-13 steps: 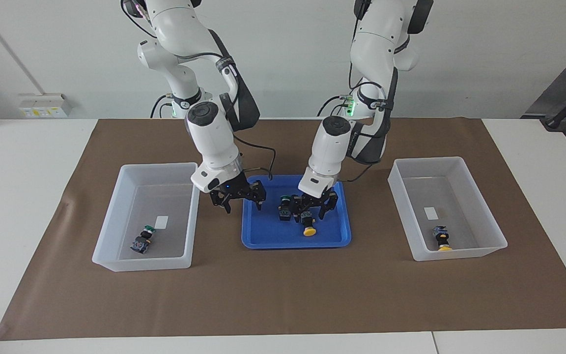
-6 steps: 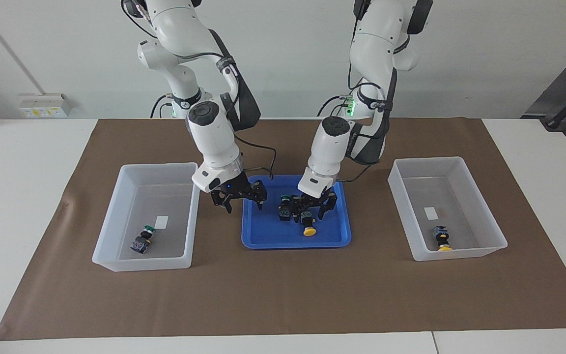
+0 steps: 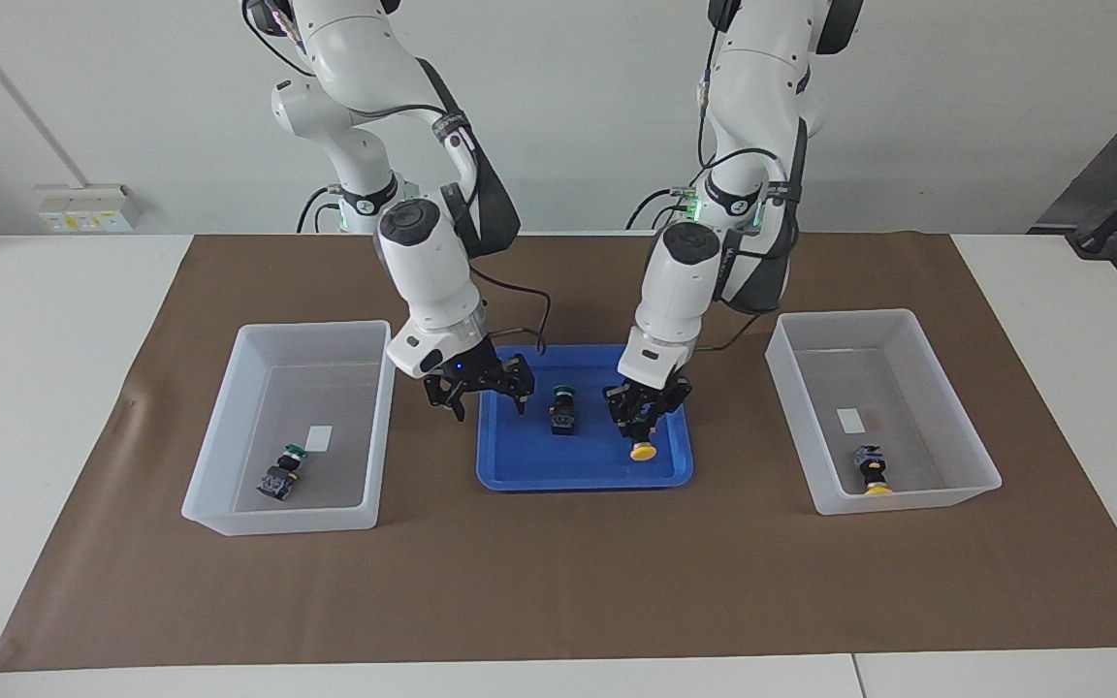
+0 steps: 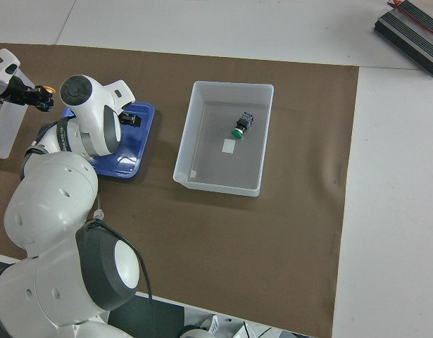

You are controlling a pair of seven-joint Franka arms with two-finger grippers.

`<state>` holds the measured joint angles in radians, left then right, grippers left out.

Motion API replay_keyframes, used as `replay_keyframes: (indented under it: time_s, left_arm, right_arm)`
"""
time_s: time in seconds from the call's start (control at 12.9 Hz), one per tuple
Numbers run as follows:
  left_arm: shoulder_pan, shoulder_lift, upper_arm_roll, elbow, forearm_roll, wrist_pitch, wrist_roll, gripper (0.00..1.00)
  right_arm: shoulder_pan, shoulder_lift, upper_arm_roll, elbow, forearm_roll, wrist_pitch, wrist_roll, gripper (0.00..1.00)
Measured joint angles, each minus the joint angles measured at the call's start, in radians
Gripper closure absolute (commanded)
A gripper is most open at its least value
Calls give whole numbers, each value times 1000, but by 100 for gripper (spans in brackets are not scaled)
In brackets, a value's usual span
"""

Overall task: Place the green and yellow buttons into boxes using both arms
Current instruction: 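Carry the yellow button to the left box while the right gripper carries green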

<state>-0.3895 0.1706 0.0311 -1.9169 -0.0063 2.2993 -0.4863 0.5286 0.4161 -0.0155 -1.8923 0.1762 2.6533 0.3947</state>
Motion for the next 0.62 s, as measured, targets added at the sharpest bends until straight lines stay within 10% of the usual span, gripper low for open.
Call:
replay_keyframes:
  time_s: [0.39, 0.47, 0.62]
  left_arm:
    - [206, -40, 4, 0, 0, -60, 197, 100]
    - [245, -40, 4, 0, 0, -57, 255, 100]
    - [316, -37, 5, -1, 0, -29, 354, 100]
  right_arm:
    - [47, 51, 0, 11, 0, 22, 24, 0]
    - [57, 51, 0, 10, 0, 16, 28, 20]
    - [72, 51, 0, 10, 0, -4, 30, 100]
